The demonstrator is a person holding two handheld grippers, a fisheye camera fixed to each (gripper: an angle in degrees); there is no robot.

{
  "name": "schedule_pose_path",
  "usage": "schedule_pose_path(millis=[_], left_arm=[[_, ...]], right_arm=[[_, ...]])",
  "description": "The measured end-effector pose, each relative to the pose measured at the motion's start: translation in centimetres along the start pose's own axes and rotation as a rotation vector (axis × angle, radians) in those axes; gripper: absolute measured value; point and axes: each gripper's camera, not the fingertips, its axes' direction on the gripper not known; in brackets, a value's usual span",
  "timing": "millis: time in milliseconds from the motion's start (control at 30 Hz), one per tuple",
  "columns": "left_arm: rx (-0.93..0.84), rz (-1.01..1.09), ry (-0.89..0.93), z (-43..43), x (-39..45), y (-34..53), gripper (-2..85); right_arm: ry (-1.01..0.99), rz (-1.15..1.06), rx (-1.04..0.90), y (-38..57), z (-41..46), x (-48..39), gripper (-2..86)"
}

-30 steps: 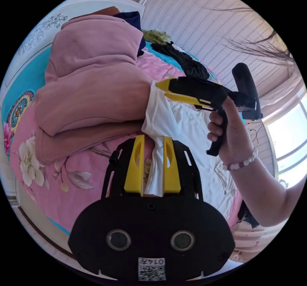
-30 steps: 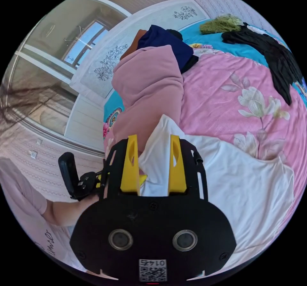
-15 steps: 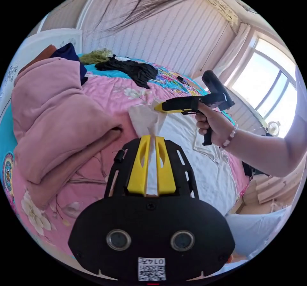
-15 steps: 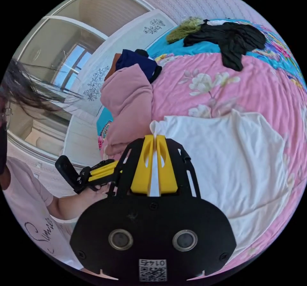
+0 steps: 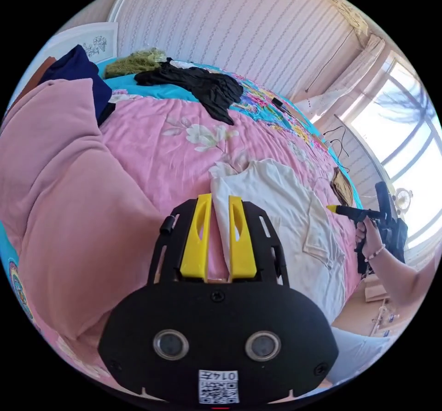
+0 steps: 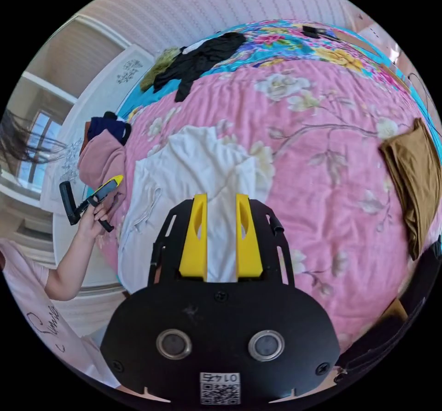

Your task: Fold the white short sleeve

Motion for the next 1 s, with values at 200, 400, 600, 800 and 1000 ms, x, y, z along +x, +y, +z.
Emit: schedule_pose_path(millis=[200,400,600,800,1000], left_arm=[[-0.206,0.040,-0.087,5.3,0.9,-3.6,6.6],[-0.130,0.102,0.050,2.8,3.0,-7.9,-0.7],[0.001,0.157,0.044,0.4,5.9,-15.1,-1.0],[0.100,0.172,0.077,-2.4,7.3,-17.3,-1.0],[0.001,0.279,0.115,-4.9,8.5,-7.3,-1.0]], right_arm=[[-0.018,0.021,0.010,-2.0,1.4,3.4,13.0],[-0.057,-0.023,-0.019,-2.8,1.1,5.1,2.2],[-0.064,-0.016,0.111,-5.5,-4.4,7.6,1.0],[-0.041,-0.042,0.216,-6.8,-7.8,8.4,0.9],[-0.191,-0.124,0.162,-0.3,-8.4,8.2,0.9]])
